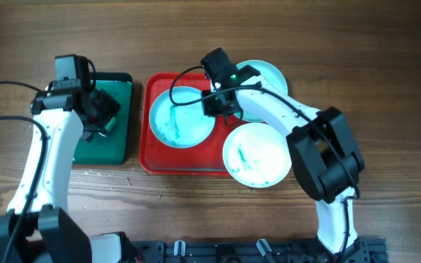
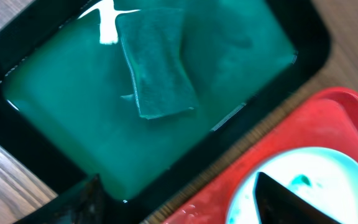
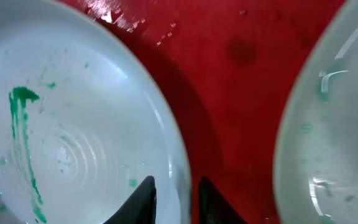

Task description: Clean dirty plates on tray and stack at the side

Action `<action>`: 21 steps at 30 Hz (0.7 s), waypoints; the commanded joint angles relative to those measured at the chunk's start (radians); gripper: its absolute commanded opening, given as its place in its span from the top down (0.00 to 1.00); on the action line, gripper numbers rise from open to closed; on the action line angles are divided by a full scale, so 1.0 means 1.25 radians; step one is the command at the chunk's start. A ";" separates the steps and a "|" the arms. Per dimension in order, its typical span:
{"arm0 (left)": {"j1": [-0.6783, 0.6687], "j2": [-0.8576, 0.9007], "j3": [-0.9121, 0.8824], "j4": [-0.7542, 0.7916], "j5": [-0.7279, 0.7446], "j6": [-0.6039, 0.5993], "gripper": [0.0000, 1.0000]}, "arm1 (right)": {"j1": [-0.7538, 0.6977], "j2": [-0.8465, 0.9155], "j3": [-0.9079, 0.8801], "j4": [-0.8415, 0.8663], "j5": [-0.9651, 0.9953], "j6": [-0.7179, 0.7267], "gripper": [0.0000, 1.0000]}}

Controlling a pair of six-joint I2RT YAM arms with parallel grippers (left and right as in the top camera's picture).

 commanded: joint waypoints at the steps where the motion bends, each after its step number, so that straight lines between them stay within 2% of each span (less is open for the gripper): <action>1: 0.012 0.060 0.012 0.004 -0.016 -0.027 0.33 | 0.017 0.048 0.010 0.000 0.010 0.022 0.90; 3: 0.012 0.083 0.012 0.008 -0.016 -0.027 0.36 | 0.017 0.049 0.010 -0.002 0.002 0.022 0.96; 5: 0.012 0.113 0.012 0.027 -0.016 -0.030 0.43 | 0.017 0.049 0.010 -0.002 0.002 0.024 0.96; 14: 0.012 0.245 0.012 0.134 -0.103 -0.070 0.54 | 0.017 0.049 0.010 0.006 -0.002 0.020 0.96; 17: 0.012 0.249 0.013 0.217 -0.111 -0.095 0.55 | 0.017 0.049 0.010 0.021 -0.016 0.018 0.96; 18: 0.012 0.251 0.013 0.234 -0.125 -0.095 0.60 | 0.017 0.049 0.010 0.024 -0.016 0.018 0.96; 21: 0.012 0.251 0.013 0.232 -0.174 -0.094 0.63 | 0.017 0.049 0.010 0.025 -0.016 0.017 0.96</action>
